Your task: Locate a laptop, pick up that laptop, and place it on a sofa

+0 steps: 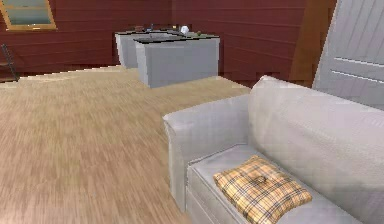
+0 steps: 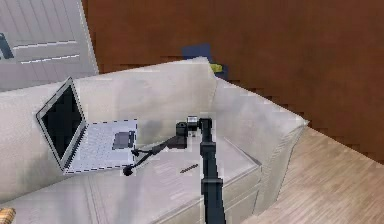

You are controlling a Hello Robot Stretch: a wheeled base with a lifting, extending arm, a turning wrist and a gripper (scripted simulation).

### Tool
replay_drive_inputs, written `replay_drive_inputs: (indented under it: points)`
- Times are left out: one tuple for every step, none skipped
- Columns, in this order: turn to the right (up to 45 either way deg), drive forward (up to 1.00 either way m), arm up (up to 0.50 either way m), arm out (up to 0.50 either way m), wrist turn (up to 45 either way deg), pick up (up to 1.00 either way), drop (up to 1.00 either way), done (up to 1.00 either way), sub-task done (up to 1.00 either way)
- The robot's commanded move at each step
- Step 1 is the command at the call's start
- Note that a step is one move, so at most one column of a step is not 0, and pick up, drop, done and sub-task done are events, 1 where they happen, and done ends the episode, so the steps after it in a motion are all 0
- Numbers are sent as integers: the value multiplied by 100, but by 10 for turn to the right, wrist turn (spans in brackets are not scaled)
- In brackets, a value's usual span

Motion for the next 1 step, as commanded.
replay_drive_inputs:
  points:
    - [0,0,-32,0,0,0,0,0,0]
